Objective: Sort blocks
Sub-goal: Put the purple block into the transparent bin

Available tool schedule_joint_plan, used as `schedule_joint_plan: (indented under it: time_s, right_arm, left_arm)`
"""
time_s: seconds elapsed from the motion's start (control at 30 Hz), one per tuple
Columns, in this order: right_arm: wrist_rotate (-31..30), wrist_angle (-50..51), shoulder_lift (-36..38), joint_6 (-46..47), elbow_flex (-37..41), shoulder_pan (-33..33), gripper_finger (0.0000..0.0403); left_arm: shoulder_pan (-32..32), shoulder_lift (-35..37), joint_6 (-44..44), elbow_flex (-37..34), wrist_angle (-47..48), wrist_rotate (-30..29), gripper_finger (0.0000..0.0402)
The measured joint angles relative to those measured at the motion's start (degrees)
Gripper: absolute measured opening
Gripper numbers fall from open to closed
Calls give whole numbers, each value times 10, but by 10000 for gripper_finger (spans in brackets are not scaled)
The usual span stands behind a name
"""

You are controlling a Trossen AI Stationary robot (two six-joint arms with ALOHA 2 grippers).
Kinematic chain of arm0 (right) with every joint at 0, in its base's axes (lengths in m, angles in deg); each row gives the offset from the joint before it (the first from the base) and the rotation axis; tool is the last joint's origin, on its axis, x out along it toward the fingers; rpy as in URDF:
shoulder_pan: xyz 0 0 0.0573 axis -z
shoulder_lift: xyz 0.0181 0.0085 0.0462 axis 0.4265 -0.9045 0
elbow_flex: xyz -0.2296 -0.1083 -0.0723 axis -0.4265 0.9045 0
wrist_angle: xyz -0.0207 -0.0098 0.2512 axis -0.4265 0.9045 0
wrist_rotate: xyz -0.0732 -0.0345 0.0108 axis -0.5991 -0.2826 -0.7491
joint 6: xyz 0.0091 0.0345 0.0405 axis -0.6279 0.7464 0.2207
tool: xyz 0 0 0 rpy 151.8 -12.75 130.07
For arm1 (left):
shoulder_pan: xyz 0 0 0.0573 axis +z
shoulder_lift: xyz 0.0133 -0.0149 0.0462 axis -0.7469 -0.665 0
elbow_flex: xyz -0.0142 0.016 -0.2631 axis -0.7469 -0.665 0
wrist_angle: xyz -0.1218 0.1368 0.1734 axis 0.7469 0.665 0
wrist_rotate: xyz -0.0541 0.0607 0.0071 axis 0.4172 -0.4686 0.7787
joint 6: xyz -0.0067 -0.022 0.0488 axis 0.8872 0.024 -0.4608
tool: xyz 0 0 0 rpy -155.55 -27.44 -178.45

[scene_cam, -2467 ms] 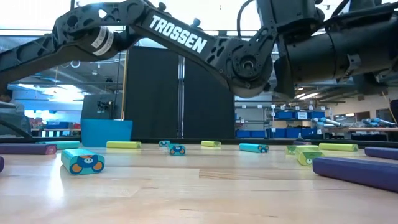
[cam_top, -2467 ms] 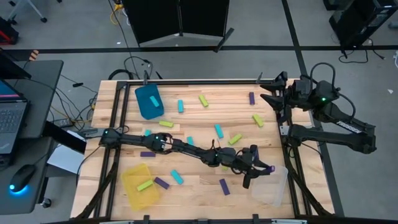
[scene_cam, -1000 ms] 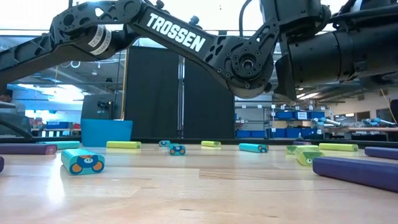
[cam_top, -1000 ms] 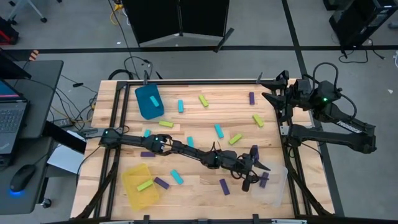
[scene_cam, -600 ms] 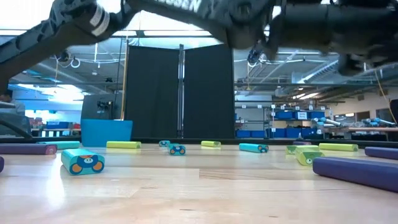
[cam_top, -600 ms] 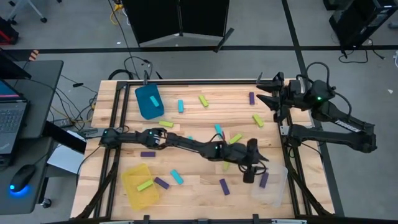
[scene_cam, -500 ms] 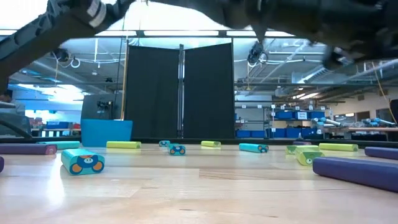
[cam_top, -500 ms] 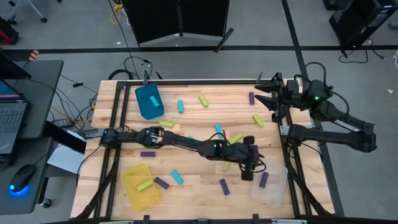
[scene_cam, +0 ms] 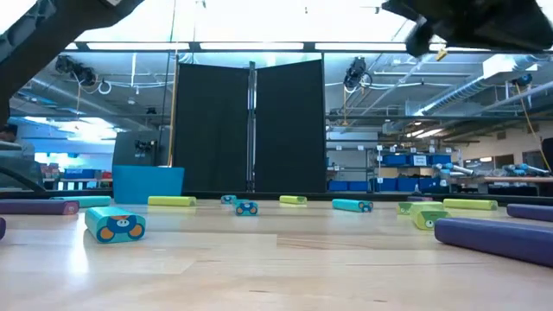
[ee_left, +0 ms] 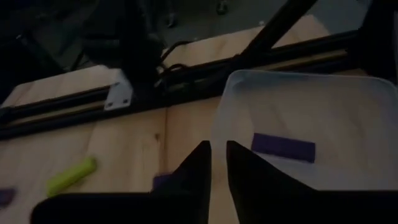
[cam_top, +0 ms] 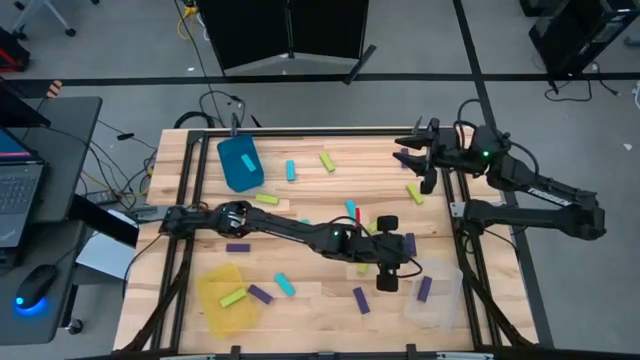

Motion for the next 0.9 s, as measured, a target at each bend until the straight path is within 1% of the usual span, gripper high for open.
schedule_joint_plan:
  time_s: [0.07,0.13,0.2,0.27,0.37,0.47,0.57,0.67,0.8,0.9]
  right_arm:
    - [0,3,-2,0,0,0,194]
    - [0,13,-3,0,0,0,194]
    - [0,23,-2,0,0,0,194]
    - [-2,33,-2,0,0,0,194]
    - [-38,56,-3,0,0,1,194]
    - [-106,82,-9,0,0,3,194]
    - [-172,102,-23,22,0,17,194]
    - [-210,131,-54,51,0,46,194]
    - [-212,150,-118,81,0,99,193]
    - [-206,158,-169,103,0,142,190]
  left_arm:
    - [-5,13,4,-15,4,-26,41]
    - [-11,34,8,-53,4,-48,29]
    - [-17,63,14,-113,-13,-58,17]
    - [-23,104,27,-193,-57,-73,10]
    - [-26,190,52,-350,-175,-85,7]
    - [-25,275,76,-516,-316,-88,14]
    - [-25,342,104,-653,-435,-91,21]
    - [-25,392,133,-755,-521,-102,23]
    - [-25,446,157,-867,-611,-114,23]
    - [-27,489,170,-942,-705,-116,23]
